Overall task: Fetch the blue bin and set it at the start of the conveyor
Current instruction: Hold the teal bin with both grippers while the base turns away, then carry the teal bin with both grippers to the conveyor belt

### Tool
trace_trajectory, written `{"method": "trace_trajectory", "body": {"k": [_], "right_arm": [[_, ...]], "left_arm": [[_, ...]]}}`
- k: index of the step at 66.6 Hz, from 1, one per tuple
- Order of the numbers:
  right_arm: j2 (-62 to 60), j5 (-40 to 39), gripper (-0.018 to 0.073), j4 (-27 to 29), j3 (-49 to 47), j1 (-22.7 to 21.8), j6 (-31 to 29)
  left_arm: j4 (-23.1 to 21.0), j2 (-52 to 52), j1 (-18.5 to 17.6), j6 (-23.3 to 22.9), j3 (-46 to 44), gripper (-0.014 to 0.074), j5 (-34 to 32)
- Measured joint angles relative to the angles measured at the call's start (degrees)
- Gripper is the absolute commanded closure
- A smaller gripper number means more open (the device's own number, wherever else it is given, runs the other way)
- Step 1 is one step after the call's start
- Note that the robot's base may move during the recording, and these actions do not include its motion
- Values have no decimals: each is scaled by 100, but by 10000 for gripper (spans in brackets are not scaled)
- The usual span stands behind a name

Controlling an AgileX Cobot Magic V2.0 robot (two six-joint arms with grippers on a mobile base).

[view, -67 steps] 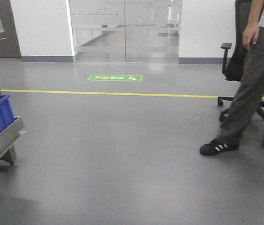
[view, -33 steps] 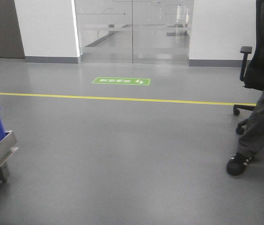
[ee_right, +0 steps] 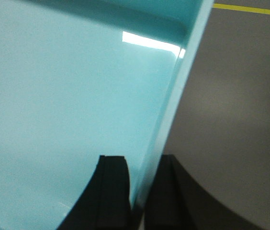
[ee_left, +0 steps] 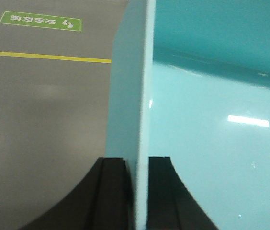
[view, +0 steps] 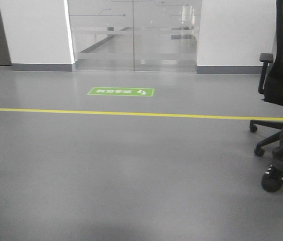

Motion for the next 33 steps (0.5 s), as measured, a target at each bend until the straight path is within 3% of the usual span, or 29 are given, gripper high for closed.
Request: {"method": "trace_trajectory", "body": {"k": [33], "right_arm": [[0,0,711,0,0,0,0]], "left_arm": [[10,0,0,0,0,707,-11]]}}
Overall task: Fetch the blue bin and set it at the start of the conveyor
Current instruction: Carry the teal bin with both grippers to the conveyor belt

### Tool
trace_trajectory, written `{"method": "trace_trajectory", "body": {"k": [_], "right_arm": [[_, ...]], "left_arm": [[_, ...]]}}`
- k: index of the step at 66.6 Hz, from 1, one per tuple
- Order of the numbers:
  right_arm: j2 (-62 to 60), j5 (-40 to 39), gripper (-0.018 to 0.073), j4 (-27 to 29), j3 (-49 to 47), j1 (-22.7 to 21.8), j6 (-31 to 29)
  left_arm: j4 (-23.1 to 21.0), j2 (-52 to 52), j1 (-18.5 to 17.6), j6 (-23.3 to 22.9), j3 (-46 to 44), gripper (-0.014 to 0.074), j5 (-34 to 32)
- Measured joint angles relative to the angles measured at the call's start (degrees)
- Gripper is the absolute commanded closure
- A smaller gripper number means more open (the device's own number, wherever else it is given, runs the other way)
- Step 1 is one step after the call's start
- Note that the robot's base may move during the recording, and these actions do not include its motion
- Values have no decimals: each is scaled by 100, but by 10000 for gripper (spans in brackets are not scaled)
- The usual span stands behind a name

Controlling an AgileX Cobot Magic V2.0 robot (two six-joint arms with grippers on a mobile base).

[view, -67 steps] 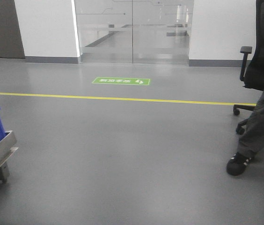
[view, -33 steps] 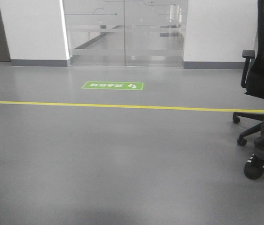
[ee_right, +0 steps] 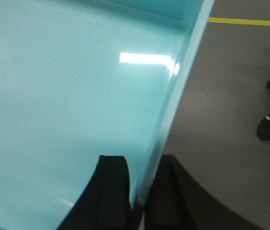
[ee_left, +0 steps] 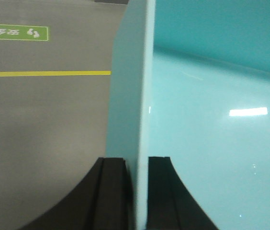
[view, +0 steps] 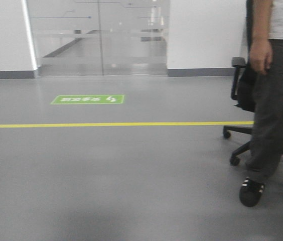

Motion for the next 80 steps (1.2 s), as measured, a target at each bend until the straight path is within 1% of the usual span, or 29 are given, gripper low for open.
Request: {"method": "trace_trajectory", "body": {"k": [80], "right_arm": [[0,0,711,11,0,0,0]], "left_arm": [[10,0,0,0,0,707,-11]]}}
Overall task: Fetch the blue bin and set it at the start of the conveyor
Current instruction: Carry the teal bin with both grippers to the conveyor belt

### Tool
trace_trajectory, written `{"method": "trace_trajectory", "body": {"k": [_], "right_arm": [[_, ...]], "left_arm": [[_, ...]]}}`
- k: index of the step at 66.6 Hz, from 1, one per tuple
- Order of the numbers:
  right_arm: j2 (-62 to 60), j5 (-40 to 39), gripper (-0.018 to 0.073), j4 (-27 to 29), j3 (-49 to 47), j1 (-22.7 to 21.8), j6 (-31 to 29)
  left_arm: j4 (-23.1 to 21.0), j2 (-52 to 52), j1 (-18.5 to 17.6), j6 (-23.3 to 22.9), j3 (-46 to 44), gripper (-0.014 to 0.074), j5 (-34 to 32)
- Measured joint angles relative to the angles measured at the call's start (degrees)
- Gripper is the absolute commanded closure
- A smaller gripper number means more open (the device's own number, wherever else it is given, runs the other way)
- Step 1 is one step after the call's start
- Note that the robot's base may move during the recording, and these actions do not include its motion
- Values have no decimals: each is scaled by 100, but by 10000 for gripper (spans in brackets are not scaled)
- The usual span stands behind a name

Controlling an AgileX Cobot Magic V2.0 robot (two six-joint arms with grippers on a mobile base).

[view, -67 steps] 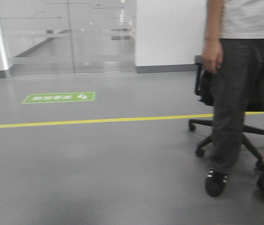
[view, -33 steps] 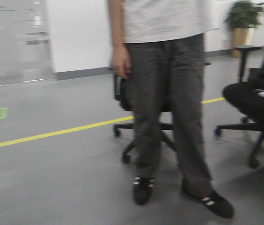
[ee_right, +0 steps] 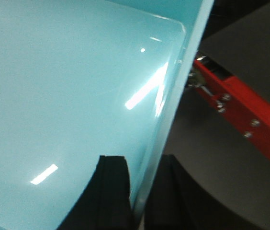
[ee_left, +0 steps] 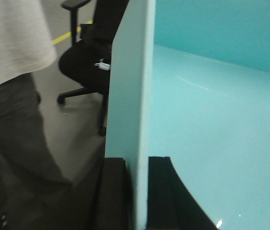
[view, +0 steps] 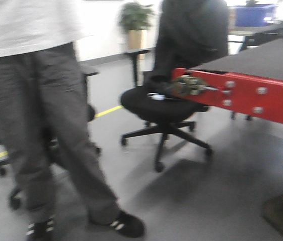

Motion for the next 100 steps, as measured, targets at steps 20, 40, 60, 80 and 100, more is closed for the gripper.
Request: {"method": "trace_trajectory", "body": {"k": [20,40,60,80,100], "right_arm": [[0,0,711,0,0,0,0],[0,0,711,0,0,0,0],[0,0,711,0,0,0,0],[0,0,711,0,0,0,0],[0,0,711,0,0,0,0]], "left_arm": [[0,0,0,0,0,707,-11],[0,0,0,0,0,707,-11],[0,0,0,0,0,707,-11],[0,0,0,0,0,707,-11],[0,0,0,0,0,707,-22]]}}
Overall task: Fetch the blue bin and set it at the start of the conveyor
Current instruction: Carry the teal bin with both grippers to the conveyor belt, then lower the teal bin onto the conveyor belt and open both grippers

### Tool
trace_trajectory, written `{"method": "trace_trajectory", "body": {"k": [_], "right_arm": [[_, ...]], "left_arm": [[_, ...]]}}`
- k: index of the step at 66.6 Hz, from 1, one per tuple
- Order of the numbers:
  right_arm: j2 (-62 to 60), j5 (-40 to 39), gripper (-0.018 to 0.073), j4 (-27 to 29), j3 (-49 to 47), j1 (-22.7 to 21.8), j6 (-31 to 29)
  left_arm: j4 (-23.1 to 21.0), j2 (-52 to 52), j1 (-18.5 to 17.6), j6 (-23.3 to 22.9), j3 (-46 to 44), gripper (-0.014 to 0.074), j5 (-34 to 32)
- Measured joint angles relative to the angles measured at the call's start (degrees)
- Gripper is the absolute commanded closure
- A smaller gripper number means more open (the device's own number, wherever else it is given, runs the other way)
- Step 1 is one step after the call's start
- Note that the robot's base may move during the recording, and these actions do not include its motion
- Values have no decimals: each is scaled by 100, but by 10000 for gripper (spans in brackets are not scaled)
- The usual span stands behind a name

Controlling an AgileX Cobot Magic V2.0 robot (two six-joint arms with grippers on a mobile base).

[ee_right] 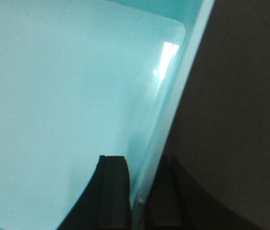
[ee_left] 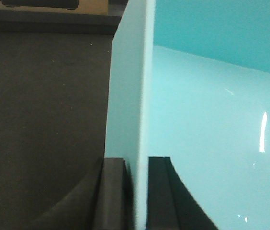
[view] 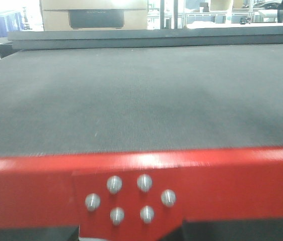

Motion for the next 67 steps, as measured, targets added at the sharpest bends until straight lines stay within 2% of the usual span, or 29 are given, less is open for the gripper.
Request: {"method": "trace_trajectory", "body": {"k": [67], "right_arm": [[0,0,711,0,0,0,0]], "left_arm": [[0,0,0,0,0,707,0]]}}
